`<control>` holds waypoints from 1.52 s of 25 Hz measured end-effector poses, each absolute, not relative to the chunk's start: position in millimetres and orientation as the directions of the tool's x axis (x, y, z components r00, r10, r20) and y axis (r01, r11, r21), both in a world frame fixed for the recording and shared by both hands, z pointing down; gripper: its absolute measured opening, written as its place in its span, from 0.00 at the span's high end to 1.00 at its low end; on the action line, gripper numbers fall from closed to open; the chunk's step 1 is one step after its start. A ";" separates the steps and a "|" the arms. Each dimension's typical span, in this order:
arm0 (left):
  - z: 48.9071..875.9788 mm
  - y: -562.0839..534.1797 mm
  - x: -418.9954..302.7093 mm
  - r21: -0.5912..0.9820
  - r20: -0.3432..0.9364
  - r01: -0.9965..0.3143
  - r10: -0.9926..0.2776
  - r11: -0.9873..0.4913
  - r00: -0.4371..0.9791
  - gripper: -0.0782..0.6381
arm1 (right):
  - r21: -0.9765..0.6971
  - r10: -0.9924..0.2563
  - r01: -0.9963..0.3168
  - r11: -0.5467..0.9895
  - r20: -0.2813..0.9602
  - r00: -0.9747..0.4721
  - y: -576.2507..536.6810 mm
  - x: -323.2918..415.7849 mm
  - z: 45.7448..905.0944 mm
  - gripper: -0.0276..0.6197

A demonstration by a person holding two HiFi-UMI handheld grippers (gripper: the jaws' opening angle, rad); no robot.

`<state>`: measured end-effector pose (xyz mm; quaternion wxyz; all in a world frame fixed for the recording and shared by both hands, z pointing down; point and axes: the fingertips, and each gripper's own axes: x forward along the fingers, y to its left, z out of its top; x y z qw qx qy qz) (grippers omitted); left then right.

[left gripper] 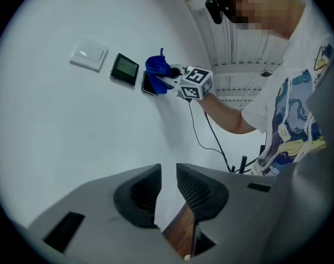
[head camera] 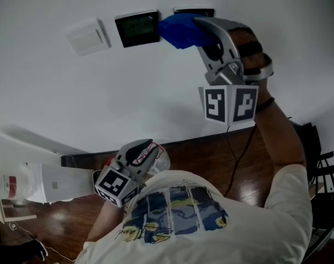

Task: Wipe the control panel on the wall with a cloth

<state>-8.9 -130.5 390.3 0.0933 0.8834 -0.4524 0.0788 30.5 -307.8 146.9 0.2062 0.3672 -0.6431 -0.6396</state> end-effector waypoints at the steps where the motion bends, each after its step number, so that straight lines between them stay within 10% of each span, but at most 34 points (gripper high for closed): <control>1: 389.8 -131.1 -8.0 0.091 0.222 -0.813 -0.784 -0.576 0.580 0.80 | 0.972 -0.741 -0.211 -0.098 -0.213 -0.636 -313.4 31.9 140.4 0.84; 38: 393.6 -136.1 -15.3 0.107 0.239 -0.813 -0.779 -0.573 0.580 0.80 | 0.991 -0.750 -0.117 0.062 -0.031 -0.661 -336.0 25.3 272.0 0.84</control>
